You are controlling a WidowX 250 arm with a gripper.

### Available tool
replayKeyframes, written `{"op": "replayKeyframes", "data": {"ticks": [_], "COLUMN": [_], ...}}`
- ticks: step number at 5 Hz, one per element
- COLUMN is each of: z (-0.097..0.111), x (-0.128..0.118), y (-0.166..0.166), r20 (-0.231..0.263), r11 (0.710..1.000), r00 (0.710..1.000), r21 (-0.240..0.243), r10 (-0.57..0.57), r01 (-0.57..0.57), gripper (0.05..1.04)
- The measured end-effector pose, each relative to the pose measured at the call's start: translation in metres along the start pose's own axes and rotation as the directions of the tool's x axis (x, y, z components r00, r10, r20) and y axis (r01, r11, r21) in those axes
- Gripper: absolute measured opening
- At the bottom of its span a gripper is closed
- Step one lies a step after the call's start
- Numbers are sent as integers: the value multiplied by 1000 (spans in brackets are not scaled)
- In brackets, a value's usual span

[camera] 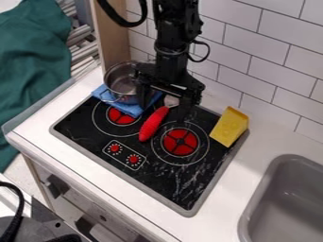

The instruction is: Placed the yellow object inside the pot

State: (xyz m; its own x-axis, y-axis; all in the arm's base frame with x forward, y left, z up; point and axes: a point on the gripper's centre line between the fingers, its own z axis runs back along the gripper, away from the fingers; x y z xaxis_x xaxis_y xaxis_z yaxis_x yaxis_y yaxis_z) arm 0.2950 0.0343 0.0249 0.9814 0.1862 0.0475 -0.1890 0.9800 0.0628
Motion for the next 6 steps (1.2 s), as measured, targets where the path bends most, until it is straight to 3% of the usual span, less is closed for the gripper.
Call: {"op": "replayKeyframes", "data": {"ticks": [1, 4, 6], "z": [-10, -14, -23], "x": [-5, 29, 53], "y": [-1, -81, -99], "r20": [-38, -18, -2], "r11": [1000, 979, 977], "r00": [999, 979, 979], "r21": [4, 4, -63], "r10": [4, -203, -204], "r01": [-4, 203, 203], "gripper": [1005, 1005, 1005]}}
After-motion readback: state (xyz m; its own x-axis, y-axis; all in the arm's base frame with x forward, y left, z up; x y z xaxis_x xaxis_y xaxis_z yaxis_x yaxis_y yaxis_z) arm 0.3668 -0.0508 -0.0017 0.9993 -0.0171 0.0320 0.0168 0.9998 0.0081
